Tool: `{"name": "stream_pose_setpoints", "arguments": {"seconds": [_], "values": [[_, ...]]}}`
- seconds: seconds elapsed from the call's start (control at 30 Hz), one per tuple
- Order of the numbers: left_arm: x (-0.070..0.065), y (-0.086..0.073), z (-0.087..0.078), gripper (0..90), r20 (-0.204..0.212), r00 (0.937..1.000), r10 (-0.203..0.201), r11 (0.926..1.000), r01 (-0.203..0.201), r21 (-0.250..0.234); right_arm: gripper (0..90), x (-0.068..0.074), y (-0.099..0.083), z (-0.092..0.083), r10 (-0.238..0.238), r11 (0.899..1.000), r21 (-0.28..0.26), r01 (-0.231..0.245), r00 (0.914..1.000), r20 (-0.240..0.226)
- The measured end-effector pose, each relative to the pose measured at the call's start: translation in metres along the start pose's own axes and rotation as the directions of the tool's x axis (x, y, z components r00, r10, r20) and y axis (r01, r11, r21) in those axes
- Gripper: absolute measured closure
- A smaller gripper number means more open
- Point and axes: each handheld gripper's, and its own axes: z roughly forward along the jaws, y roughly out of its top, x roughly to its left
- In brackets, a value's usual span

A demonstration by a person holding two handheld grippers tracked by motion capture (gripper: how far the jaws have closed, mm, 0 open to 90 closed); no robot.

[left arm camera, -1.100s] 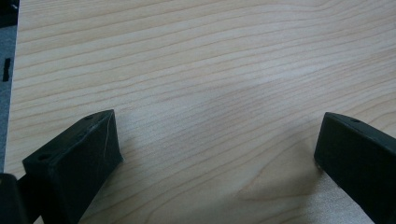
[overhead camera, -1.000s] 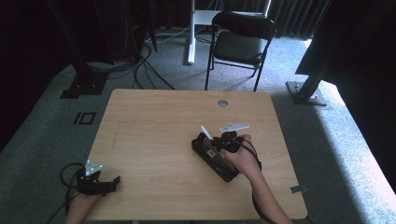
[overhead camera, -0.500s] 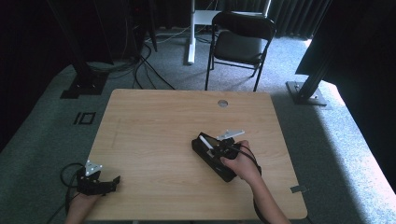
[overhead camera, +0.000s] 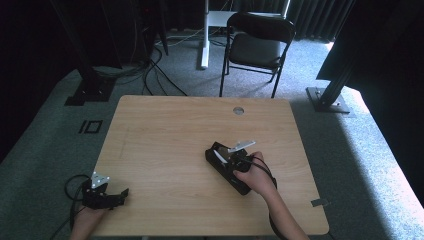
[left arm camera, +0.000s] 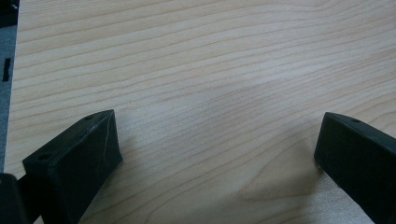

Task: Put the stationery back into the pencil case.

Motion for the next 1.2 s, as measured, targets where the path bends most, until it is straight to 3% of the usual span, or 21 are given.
{"name": "stream_pose_setpoints", "arguments": {"seconds": [0.37,0.63,0.9,1.2], "values": [[0.0,0.0,0.0,0.5,0.0,1.0,0.0,1.0,0.0,0.0,78.5,0.004,0.002,0.009,-0.003,0.999,0.04,0.004,0.9998,-0.018],[0.0,0.0,0.0,0.5,0.001,1.0,0.0,1.0,0.0,0.0,73.5,0.002,0.002,0.008,0.002,1.0,0.031,-0.001,0.9995,-0.031],[0.0,0.0,0.0,0.5,0.001,1.0,0.0,1.0,0.0,-0.001,70.7,-0.001,0.007,-0.014,0.003,0.998,-0.07,-0.006,0.9993,-0.038],[0.0,0.0,0.0,0.5,0.001,1.0,0.0,1.0,0.0,-0.001,60.0,-0.008,0.008,-0.031,-0.003,0.987,-0.158,-0.002,0.9996,-0.03]]}}
